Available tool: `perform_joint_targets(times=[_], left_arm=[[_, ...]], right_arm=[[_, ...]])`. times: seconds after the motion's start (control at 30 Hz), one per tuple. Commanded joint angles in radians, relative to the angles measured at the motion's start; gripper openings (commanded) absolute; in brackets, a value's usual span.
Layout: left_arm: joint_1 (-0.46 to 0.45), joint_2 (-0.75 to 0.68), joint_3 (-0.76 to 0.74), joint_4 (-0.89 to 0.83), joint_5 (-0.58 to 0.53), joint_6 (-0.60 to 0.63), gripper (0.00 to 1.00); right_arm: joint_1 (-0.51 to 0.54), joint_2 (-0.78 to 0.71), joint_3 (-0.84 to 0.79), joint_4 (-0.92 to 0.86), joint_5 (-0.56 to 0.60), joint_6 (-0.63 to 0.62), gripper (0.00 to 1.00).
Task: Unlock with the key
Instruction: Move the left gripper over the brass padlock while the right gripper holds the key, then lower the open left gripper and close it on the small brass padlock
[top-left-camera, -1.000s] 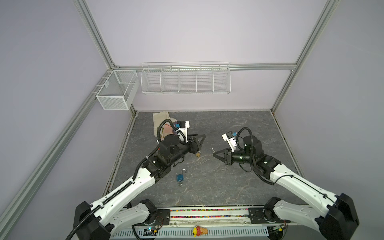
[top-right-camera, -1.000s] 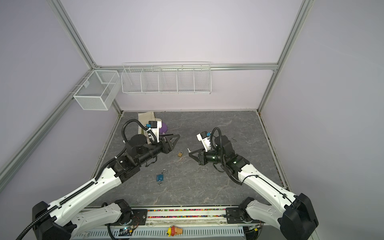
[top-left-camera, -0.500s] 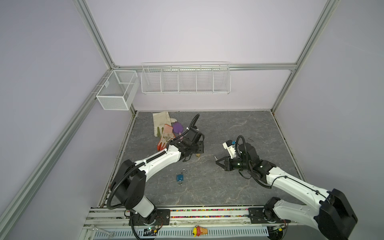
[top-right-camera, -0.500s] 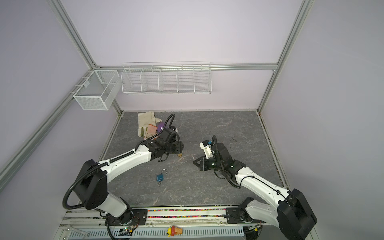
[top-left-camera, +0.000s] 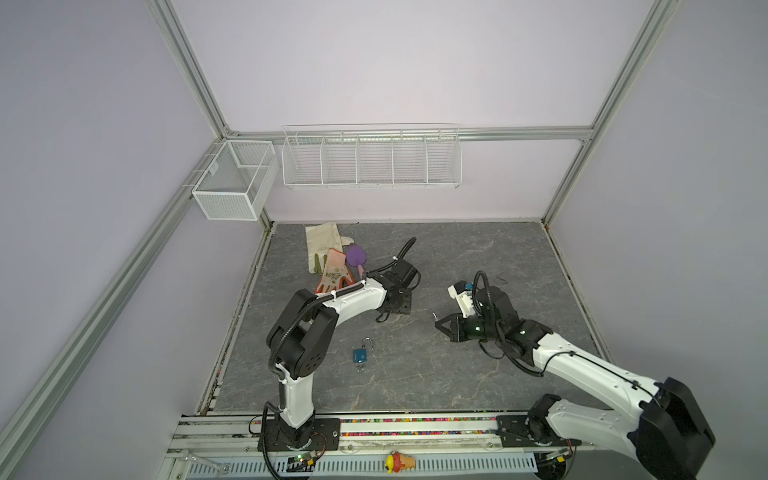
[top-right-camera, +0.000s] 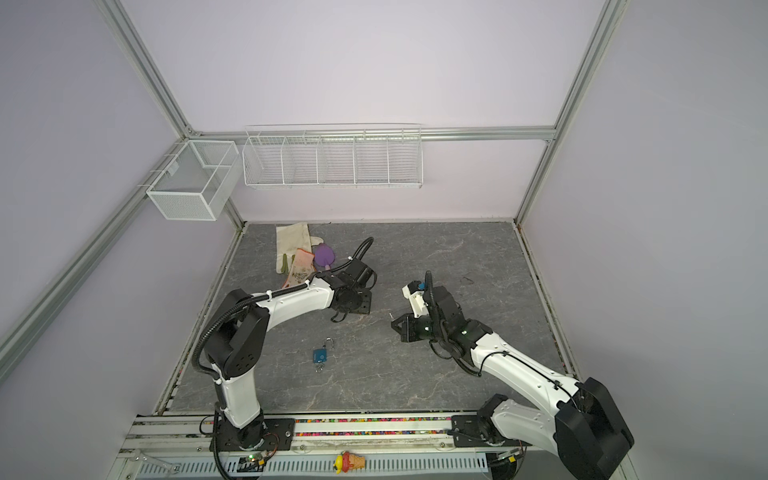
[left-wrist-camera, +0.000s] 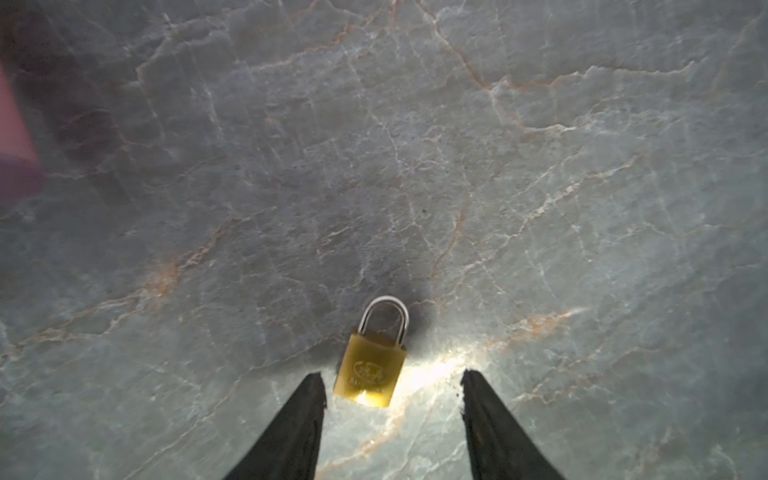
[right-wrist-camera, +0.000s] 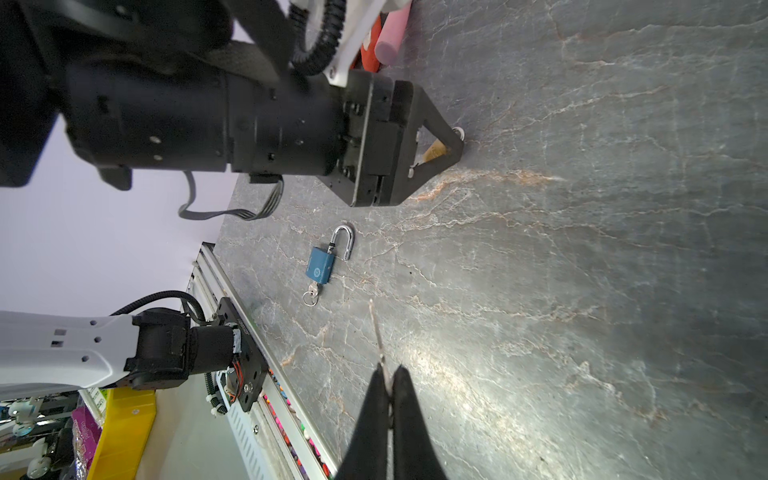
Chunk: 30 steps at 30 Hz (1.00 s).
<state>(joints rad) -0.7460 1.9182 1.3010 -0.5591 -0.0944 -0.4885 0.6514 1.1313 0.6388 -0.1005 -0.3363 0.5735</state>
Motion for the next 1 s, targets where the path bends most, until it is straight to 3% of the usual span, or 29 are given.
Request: perform_joint_targets(times=[0.0, 0.3, 0.8, 0.97], left_arm=[[0.002, 0.021, 0.026, -0.031, -0.012, 0.010, 0.54], [-0.025, 0.059, 0.038, -0.045, -0.069, -0.044, 0.47], [-0.048, 0.156, 0.159, -0.207, -0.174, -0.144, 0.43], [-0.051, 0.164, 0.161, -0.214, -0.131, -0.167, 0.42]], right_arm=[[0.005, 0.002, 0.020, -0.009, 0.012, -0.028, 0.06], [0.005, 0.016, 0.043, -0.032, 0.017, -0.061, 0.06], [0.006, -0.022, 0.016, -0.031, 0.020, -0.078, 0.06], [0.004, -0.022, 0.022, -0.045, 0.022, -0.087, 0.06]])
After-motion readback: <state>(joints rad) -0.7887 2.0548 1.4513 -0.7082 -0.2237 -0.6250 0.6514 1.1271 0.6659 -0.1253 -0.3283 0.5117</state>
